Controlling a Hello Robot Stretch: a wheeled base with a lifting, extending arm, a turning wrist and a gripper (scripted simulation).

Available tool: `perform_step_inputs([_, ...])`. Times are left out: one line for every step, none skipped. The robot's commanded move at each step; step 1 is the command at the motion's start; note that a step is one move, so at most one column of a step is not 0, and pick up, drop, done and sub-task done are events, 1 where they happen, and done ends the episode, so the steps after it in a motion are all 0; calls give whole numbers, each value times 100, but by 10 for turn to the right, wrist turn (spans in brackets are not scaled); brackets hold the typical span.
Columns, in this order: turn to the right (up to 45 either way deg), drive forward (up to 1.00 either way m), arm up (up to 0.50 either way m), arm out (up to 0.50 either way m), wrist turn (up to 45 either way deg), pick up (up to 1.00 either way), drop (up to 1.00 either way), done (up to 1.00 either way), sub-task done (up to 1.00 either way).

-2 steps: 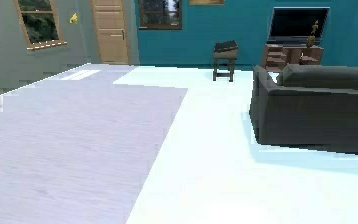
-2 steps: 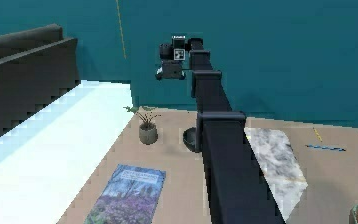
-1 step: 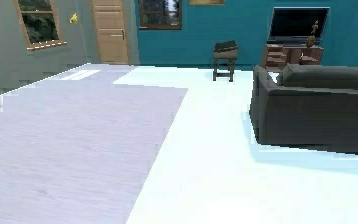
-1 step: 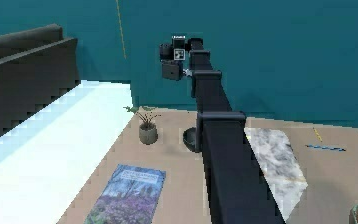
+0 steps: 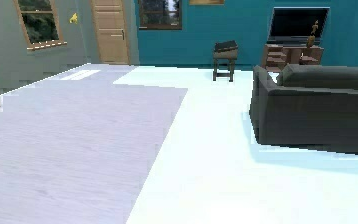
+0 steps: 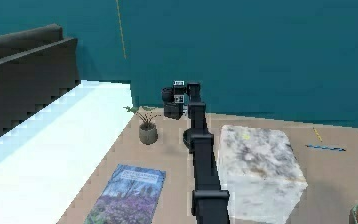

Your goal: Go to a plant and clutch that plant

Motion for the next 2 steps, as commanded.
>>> perform_step_inputs([0, 0, 0, 0, 0, 100, 0, 0, 0])
perform_step_inputs([0, 0, 10, 0, 0, 0, 0, 0, 0])
